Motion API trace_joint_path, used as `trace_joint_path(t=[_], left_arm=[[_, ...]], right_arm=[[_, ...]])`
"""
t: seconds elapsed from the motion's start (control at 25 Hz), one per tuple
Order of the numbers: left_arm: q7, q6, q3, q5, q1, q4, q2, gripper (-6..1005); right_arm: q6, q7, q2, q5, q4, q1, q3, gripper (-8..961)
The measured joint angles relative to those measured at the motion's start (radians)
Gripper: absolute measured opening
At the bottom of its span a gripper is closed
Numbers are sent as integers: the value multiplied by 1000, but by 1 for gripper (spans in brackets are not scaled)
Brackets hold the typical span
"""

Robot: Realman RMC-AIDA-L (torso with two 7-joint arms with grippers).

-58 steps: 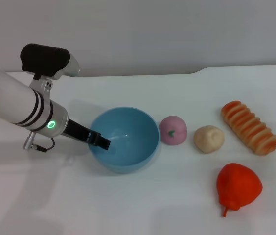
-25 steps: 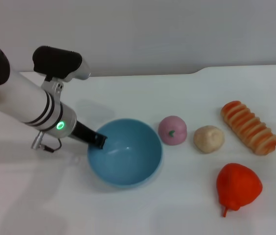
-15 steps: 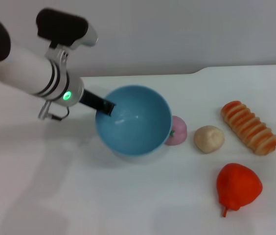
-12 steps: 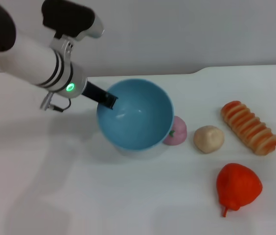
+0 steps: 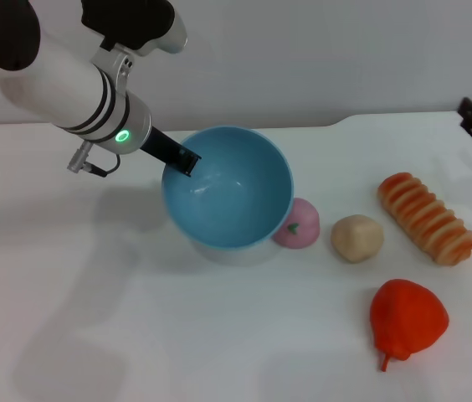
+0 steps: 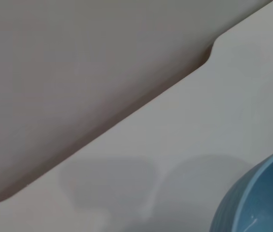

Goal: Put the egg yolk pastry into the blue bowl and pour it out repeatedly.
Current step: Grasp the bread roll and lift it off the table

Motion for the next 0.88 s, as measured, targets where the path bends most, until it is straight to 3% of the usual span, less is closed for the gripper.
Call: trace_joint_path(t=[0.2, 0.44, 0.6, 0.88], left_arm=[[0, 11, -28, 40, 5, 9, 2, -2], [1, 14, -54, 61, 8, 13, 2, -2], [1, 31, -51, 61, 5, 19, 0, -2], [1, 36, -48, 61, -1, 24, -1, -2]], right_arm=[[161, 541, 0, -458, -320, -35, -71, 527], [92, 1241, -13, -1046, -527, 2, -58, 528], [-35, 1474, -34, -1228, -538, 71, -40, 523], [-148, 1686, -64, -1323, -461, 190, -41, 512]])
